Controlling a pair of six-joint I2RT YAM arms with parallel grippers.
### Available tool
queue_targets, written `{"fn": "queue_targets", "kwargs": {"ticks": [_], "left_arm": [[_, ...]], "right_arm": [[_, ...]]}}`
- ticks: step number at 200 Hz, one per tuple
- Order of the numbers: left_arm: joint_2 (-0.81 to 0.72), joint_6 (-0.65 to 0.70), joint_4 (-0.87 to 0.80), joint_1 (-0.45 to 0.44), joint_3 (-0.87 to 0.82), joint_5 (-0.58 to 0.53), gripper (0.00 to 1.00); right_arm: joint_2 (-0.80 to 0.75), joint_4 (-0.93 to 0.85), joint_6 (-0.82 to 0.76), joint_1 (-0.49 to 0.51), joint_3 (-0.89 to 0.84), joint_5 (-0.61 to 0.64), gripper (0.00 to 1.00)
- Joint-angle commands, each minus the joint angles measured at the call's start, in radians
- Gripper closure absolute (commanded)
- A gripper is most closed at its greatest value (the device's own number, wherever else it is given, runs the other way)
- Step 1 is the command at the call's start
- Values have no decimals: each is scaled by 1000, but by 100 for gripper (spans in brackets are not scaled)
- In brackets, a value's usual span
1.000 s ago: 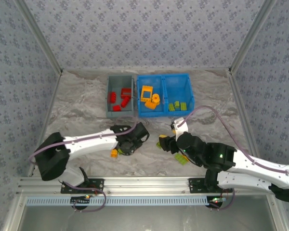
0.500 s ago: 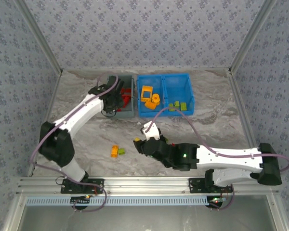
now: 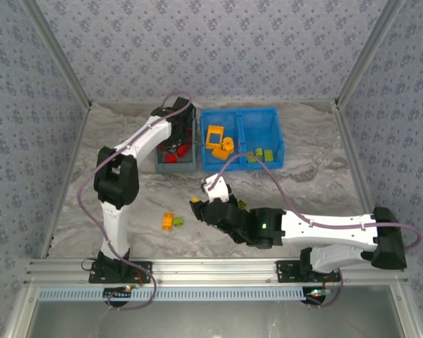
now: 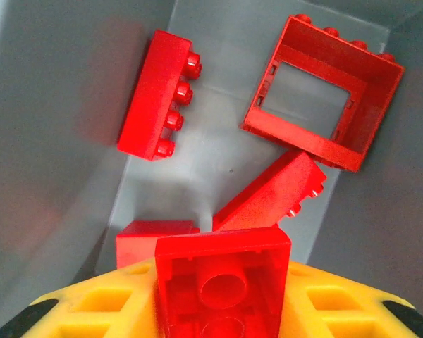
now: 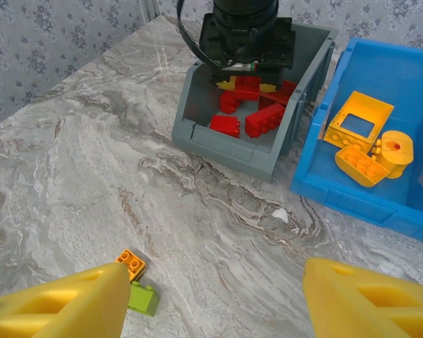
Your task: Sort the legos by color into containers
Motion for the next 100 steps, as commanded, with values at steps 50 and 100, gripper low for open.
{"fn": "queue_targets", "kwargs": {"ticks": [50,100], "left_arm": [[71,51,-93,24,110,-6,42],[-127,11,-112,8,99,-3,39]], "right_arm": [[-1,-26,31,0,3,3,31],[113,-51,-13,-27,22,-173,31]]}}
